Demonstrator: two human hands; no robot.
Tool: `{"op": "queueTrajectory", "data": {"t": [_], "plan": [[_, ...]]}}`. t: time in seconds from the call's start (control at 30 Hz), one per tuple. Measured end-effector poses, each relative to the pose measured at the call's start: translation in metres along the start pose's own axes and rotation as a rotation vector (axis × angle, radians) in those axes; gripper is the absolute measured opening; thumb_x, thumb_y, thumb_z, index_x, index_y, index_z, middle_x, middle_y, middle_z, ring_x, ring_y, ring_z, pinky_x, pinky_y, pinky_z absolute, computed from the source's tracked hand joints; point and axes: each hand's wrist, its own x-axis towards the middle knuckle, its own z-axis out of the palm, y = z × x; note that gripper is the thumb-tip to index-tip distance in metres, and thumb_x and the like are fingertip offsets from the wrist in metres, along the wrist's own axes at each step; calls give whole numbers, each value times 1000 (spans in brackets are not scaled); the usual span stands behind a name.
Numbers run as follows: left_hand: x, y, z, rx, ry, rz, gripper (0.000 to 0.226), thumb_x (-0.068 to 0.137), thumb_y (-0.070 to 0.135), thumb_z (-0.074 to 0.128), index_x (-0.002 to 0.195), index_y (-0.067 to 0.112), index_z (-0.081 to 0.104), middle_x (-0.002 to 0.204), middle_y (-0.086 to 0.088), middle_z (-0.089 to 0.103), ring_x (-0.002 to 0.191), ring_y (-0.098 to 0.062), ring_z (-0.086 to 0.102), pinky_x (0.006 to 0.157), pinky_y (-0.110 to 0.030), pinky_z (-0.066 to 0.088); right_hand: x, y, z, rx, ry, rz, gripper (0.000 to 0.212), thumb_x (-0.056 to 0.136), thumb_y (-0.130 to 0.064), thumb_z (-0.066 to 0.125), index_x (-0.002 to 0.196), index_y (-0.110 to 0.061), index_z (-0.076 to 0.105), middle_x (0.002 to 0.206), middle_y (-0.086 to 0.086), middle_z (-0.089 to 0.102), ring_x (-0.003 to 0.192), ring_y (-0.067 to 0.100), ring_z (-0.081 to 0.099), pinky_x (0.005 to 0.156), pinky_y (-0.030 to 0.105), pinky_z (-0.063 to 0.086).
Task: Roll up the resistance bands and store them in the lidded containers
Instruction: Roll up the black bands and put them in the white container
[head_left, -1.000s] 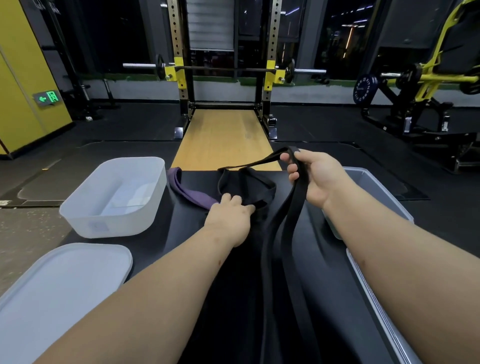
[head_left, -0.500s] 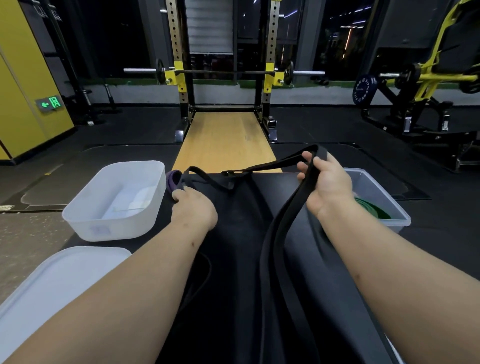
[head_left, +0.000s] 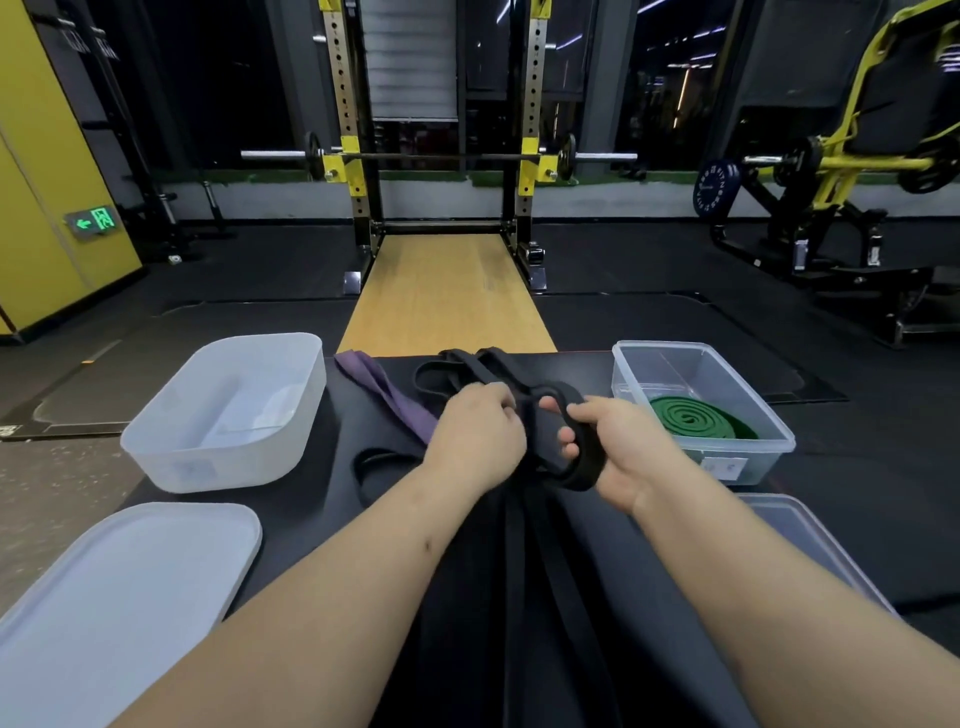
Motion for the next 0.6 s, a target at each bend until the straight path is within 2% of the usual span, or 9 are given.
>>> {"op": "queueTrajectory", "data": {"t": [0.1,0.13,0.2,0.3,0.37,0.43,0.5,0.53,0.6], "plan": [[13,12,11,-600,-302,-340,26,103,22,50,115,6,67,92,-3,67,78,-20,67,79,-39,59,-10,5,-6,87,-96,20,30,102,1,45,124,4,64,99,10,75,64,16,71,52,24,57],[14,16,13,-883,-353,-463,32,104,25,49,116,2,67,80,-3,66,63,-19,63,69,-38,59,-12,7,-6,66,-133,41,31,101,2,44,122,5,66,100,13,75,72,19,74,57,27,60],[17,19,17,-1136,-351,-570,37,105,27,46,108,-3,67,69,-8,67,50,-21,56,53,-31,50,-12,12,-8,-38,-178,90,32,98,3,43,119,4,67,97,16,72,79,24,75,64,31,62],[19,23,20,-1260,-331,-582,31,106,20,49,105,-6,65,89,-20,72,69,-29,69,56,-33,55,-7,9,-10,-342,-175,129,27,95,0,48,111,-7,68,93,15,72,77,25,73,67,34,59],[22,25,21,-1313,-293,-548,21,106,8,48,118,-7,57,97,-22,70,70,-27,72,55,-34,59,7,-1,-9,-483,-40,107,23,87,-11,53,93,-11,75,94,11,76,76,25,70,72,33,55],[25,22,24,-1355,-256,-528,28,106,1,43,132,-9,48,98,-20,67,67,-22,70,58,-33,61,31,-13,-6,-487,147,77,27,85,-20,50,71,-9,71,83,7,75,68,24,61,71,31,48],[26,18,23,-1328,-266,-494,25,106,1,41,128,-5,52,91,-16,63,61,-18,62,54,-29,56,53,-22,0,-599,252,-2,32,92,-29,48,73,-8,64,72,7,66,60,23,54,65,33,48],[27,15,22,-1307,-287,-473,20,105,1,42,120,1,55,90,-17,60,60,-18,57,51,-29,52,63,-24,4,-612,238,-13,34,95,-34,50,79,-7,64,72,8,64,61,25,56,67,36,53],[29,9,20,-1318,-353,-456,15,103,1,43,111,8,55,88,-17,58,59,-20,52,48,-28,44,77,-26,13,-490,74,126,41,101,-41,50,95,-3,65,69,8,62,58,25,58,65,37,58]]}}
